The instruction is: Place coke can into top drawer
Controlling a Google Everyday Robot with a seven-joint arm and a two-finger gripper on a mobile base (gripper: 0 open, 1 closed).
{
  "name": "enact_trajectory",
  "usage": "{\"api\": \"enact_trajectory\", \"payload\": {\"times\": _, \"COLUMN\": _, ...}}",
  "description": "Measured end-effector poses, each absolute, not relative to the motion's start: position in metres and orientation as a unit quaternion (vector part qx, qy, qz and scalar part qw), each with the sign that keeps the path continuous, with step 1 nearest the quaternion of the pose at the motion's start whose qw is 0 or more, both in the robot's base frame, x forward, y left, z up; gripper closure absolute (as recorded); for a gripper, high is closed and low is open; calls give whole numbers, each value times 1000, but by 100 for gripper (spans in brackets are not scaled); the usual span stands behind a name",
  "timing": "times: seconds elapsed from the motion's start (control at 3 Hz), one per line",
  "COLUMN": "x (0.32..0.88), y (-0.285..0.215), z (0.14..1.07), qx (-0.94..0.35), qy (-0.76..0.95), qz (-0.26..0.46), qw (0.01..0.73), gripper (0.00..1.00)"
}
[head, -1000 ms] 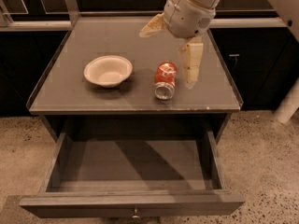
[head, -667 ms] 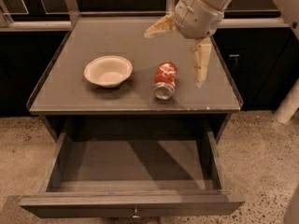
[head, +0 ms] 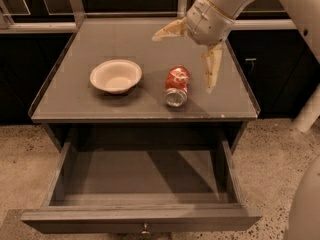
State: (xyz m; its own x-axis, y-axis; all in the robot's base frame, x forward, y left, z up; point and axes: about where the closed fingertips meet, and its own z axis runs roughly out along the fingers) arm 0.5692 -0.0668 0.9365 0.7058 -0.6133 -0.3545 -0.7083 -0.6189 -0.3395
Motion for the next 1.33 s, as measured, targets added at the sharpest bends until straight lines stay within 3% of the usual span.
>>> {"api": "enact_trajectory", "payload": {"times": 0.67, "x": 619, "y": -49, "z": 900, "qx": -902, "qy": 345, "qz": 125, "qw": 227, "gripper": 0}}
{"api": "enact_trajectory", "payload": {"times": 1.33, "x": 634, "y": -25, "z": 863, "qx": -902, "qy": 313, "qz": 163, "qw": 248, "gripper": 0}}
